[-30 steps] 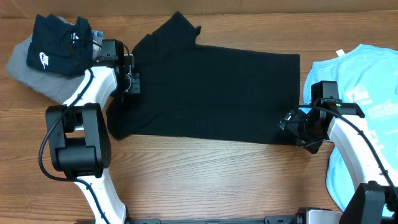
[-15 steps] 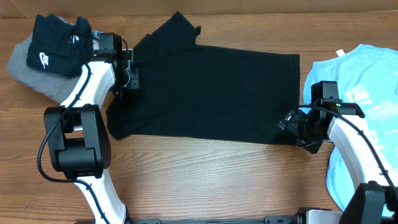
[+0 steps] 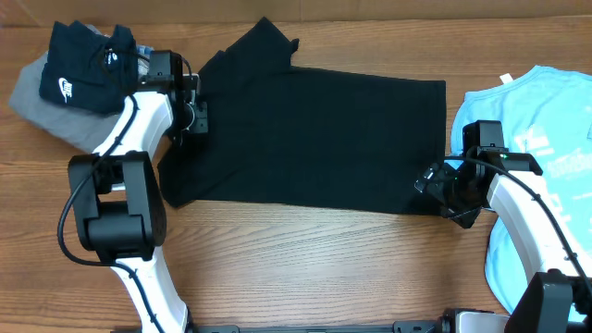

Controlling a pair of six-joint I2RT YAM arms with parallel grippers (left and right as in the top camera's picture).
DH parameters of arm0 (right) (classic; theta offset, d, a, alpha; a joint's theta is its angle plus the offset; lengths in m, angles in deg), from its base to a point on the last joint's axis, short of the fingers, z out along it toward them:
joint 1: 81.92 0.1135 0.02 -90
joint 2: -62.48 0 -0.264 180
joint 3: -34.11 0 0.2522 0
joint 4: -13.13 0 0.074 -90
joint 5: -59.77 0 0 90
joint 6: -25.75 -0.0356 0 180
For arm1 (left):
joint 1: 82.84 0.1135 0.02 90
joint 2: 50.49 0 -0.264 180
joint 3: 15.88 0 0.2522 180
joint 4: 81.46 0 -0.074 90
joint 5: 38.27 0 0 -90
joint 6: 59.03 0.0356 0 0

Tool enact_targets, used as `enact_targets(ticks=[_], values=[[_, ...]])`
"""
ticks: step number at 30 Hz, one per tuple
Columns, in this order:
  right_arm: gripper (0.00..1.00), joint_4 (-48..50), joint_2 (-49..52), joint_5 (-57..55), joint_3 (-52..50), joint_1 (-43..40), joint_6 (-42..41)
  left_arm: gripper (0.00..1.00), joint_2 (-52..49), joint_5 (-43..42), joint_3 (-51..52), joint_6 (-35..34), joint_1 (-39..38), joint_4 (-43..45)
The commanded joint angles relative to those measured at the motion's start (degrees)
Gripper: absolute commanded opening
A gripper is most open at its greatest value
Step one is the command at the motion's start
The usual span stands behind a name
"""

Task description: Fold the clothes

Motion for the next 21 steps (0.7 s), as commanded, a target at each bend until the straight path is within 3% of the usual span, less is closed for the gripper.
enact_targets(ticks=[1,3,5,7,10,14,21], values=[[0.85,0.13,0.22,0.26,-0.37,-0.33,0.04,0.22,-0.79,-1.03,-0.85,0.61,0.33,0.63],[0.85,0.09,0.22,0.28,-0.37,-0.33,0.04,0.25,-0.79,-1.05,-0.85,0.59,0.35,0.83],[0.85,0.02,0.22,0.28,-0.37,-0.33,0.04,0.37,-0.79,-1.05,-0.85,0.61,0.33,1.11],[0.85,0.04,0.22,0.28,-0.37,-0.33,0.02,0.28,-0.81,-1.07,-0.85,0.81,0.33,1.11],[0.85,0.09,0.22,0.28,-0.37,-0.33,0.04,0.26,-0.81,-1.07,-0.85,1.07,0.33,1.42],[0.85,0.04,0.22,0.28,-0.37,-0.33,0.04,0.04,-0.81,-1.09,-0.85,1.42,0.33,1.44],[0.85,0.11,0.22,0.28,-0.37,-0.33,0.02,0.04,-0.55,-3.26,-4.09,2.56,0.33,-3.15]])
